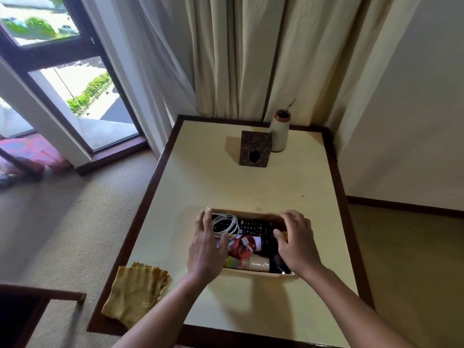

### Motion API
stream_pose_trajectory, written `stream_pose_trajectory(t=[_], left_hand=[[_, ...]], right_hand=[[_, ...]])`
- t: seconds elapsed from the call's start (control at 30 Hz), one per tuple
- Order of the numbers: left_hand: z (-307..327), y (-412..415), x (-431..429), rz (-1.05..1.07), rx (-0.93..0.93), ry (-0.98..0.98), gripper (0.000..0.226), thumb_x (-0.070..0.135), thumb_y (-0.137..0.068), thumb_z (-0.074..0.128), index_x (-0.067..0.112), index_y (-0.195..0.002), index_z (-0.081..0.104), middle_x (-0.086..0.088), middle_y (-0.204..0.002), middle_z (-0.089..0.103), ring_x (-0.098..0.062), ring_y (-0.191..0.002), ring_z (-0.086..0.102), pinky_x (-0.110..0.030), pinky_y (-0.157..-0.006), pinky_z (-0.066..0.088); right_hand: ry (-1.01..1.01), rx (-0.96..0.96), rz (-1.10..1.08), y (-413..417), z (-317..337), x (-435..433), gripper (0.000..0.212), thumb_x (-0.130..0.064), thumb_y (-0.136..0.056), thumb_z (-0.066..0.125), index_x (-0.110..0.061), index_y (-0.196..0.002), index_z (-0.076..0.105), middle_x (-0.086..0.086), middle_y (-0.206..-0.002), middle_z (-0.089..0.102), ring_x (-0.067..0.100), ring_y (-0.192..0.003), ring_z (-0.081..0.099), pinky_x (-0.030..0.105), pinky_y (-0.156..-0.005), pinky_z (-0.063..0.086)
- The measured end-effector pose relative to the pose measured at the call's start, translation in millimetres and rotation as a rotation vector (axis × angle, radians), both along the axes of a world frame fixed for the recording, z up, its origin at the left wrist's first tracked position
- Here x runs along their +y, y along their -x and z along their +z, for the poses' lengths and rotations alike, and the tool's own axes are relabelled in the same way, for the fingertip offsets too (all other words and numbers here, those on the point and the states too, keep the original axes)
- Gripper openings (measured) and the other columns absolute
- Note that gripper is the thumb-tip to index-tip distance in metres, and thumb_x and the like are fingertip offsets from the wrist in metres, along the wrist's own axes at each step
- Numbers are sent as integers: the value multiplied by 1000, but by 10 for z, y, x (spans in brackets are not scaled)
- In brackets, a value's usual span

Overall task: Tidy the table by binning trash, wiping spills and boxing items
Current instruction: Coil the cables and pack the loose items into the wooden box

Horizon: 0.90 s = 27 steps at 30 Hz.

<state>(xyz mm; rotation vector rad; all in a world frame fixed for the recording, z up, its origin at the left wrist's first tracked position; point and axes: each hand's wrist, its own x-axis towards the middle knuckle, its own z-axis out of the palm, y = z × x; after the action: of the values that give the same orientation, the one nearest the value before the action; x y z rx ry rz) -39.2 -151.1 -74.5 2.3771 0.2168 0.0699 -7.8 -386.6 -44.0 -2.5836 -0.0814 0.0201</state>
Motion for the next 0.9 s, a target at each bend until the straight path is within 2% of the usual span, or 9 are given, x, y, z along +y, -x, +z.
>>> stream_pose_trajectory(t=[0.1,0.17,0.23,0.33,0.4,0.57,0.7,0.9], left_hand=[[86,-64,105,46,38,146,85,31,-97,68,21,-164,16,-7,-161,36,-25,-137,49,-38,-108,46],[53,-41,203,100,111,233,88,46,-90,69,27,-163,22,-8,-151,53,-26,-126,60,-46,-107,50],[-19,44,266,170,175,393,90,63,-80,67,36,-158,32,-6,-138,66,-23,-115,68,-53,-96,58],[-87,174,230,201,200,683,67,57,-86,64,32,-147,53,-1,-125,74,-24,-111,72,-56,-99,56],[-87,204,183,198,188,775,58,57,-92,58,27,-142,59,-5,-124,74,-29,-116,69,-56,-104,52],[-20,193,121,233,161,806,45,43,-108,43,17,-140,61,-15,-108,77,-35,-96,75,-45,-86,60],[111,159,143,206,147,801,53,44,-110,33,7,-131,65,-22,-103,76,-40,-91,74,-36,-76,62],[586,-318,428,127,48,799,49,43,-110,28,17,-135,62,-17,-102,77,-35,-91,76,-34,-75,63]], right_hand=[[-290,22,-160,139,-193,-65,52,-22,-101,58,-20,-150,39,2,-158,35,21,-147,30,34,-116,31],[-513,143,-218,252,-220,-43,56,-25,-105,51,-23,-157,30,-5,-162,31,13,-150,28,28,-117,26],[-727,243,-233,364,-208,-11,56,-28,-108,44,-30,-160,23,-16,-162,26,3,-148,25,25,-117,24],[-920,310,-293,479,-239,3,56,-34,-109,40,-36,-160,19,-24,-156,27,-2,-142,26,23,-113,25],[-1025,335,-333,497,-293,-1,54,-34,-109,39,-35,-159,21,-27,-151,32,-1,-144,27,20,-111,25],[-1114,347,-324,460,-377,-32,50,-27,-111,31,-32,-160,21,-20,-159,28,2,-148,24,21,-116,22],[-1136,331,-305,423,-328,-27,50,-33,-111,30,-37,-160,22,-17,-165,25,6,-151,24,36,-126,19],[-1112,264,-299,-108,64,280,48,-41,-109,31,-46,-157,24,-15,-164,28,12,-149,29,47,-125,23]])
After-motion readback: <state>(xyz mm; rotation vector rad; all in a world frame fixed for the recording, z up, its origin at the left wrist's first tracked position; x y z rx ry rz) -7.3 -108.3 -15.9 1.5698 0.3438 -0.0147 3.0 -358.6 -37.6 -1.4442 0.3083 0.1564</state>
